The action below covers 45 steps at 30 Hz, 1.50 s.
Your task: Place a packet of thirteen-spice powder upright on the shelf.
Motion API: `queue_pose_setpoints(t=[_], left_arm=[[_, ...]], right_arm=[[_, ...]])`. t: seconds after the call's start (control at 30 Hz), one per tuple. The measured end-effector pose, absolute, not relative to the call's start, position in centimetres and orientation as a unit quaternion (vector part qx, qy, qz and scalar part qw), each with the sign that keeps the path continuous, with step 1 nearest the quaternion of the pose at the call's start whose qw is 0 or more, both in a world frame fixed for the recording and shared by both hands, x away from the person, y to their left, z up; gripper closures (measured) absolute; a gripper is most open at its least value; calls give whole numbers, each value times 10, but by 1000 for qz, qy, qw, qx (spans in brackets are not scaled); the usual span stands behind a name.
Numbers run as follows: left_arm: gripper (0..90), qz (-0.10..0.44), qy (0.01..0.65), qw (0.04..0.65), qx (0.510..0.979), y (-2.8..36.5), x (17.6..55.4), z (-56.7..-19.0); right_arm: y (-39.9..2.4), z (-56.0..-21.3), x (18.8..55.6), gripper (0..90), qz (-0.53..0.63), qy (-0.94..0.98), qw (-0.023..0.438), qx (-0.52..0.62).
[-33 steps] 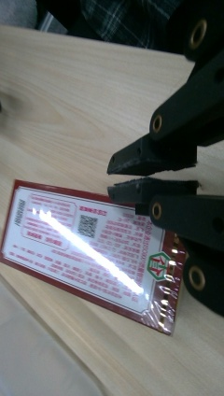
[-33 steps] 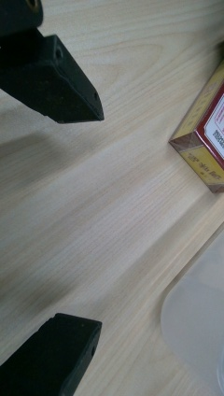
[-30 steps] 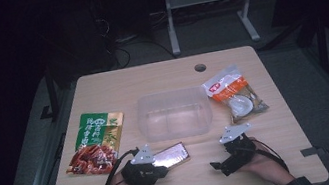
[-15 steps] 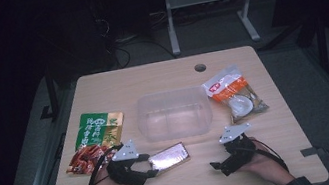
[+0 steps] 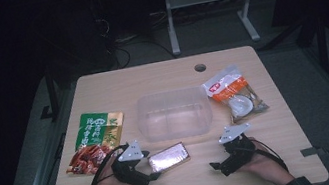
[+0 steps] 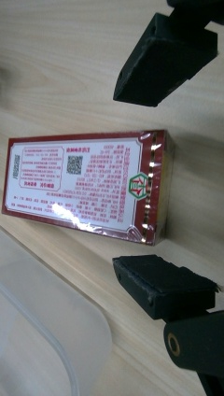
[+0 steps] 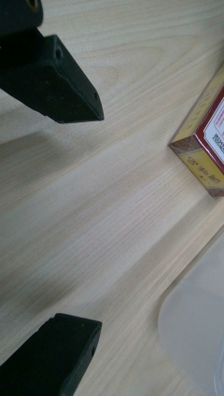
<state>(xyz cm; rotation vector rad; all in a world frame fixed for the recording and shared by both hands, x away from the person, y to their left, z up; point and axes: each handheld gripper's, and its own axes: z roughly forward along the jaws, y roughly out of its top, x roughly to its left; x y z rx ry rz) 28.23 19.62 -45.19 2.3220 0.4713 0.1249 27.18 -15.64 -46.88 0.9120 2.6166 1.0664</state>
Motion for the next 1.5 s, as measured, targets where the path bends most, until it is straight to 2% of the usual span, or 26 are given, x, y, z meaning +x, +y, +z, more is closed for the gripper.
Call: queue_pose_setpoints(t=[0.43,0.83,1.47,1.5], left_arm=[[175,40,177,366,913,183,289,-464],[287,57,175,358,915,183,288,-467],[319,61,169,352,919,181,287,-465],[319,61,169,353,918,180,287,-464]], right_arm=[[-157,-469,272,12,357,878,86,307],[-156,-469,272,12,358,878,87,306],[-157,-468,272,14,361,876,91,306],[-157,-467,272,36,363,875,91,306]])
